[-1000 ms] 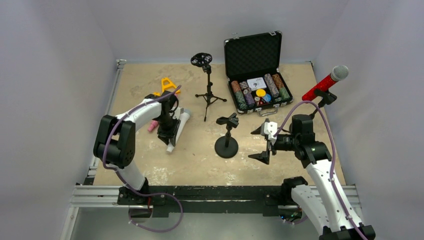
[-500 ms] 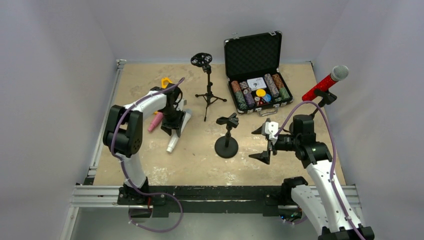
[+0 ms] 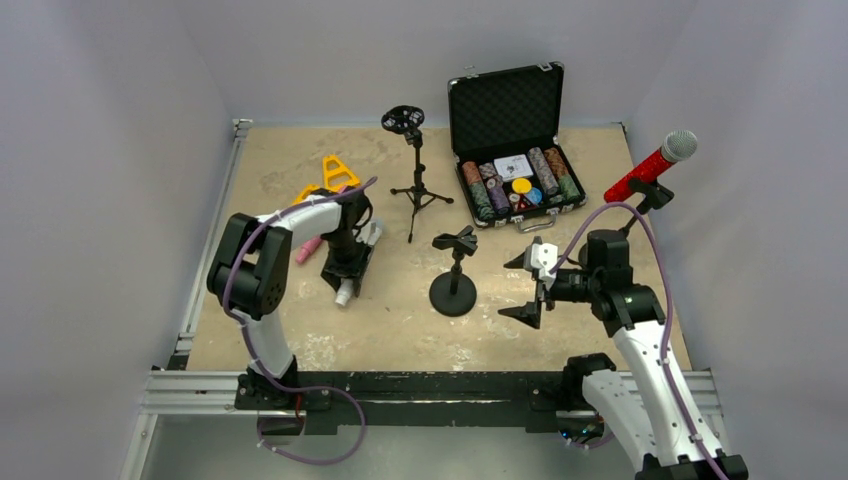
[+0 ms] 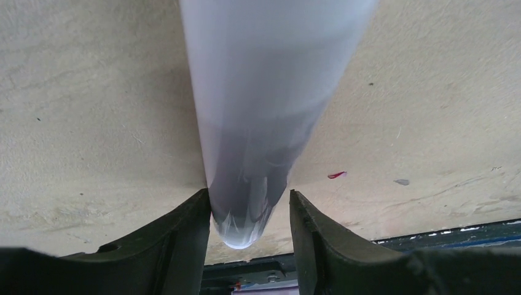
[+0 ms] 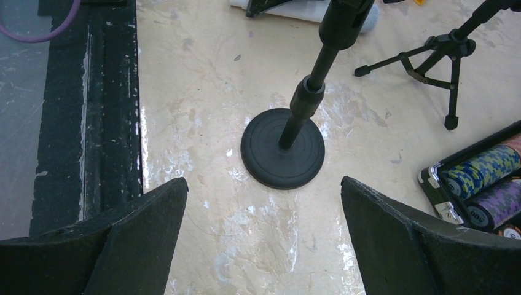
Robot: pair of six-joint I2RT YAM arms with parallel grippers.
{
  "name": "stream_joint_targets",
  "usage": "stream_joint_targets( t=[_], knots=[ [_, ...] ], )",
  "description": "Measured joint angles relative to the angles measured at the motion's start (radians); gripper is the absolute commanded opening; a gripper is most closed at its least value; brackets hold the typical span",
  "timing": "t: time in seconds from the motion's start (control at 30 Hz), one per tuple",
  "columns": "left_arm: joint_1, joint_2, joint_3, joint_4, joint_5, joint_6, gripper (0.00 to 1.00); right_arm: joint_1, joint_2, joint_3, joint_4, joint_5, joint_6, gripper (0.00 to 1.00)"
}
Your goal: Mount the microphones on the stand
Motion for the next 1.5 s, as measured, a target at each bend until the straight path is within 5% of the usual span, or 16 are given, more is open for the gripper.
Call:
stream_joint_targets(
  t=[0.23,0.37,0.57,0.9,1.5],
  knots=[
    [-0.035,-0.029,-0.022,-0.002,-0.030,-0.052,0.25,-0.004,-0.015,0.001,-0.005,-0.001,-0.005,0.99],
    [-0.041,-0.041,-0.037,0.006,-0.028,-0.071,0.21,-0.010,-0.021,0.002,-0.006,-0.002,-0.006,0.99],
    [-0.065,-0.116,-0.135,0.051,0.023,-0.130,0.25,-0.016,-0.027,0.005,-0.006,-0.004,-0.006,0.99],
    [-0.187,-0.198,-0.235,0.112,0.031,-0.266,0.49,-0.020,-0.031,0.006,-0.007,-0.013,-0.013,0.99],
    [-0.203,-0.251,-0.304,0.205,-0.064,-0.384,0.45,-0.030,-0.036,0.006,-0.023,-0.027,-0.022,0.99]
  ],
)
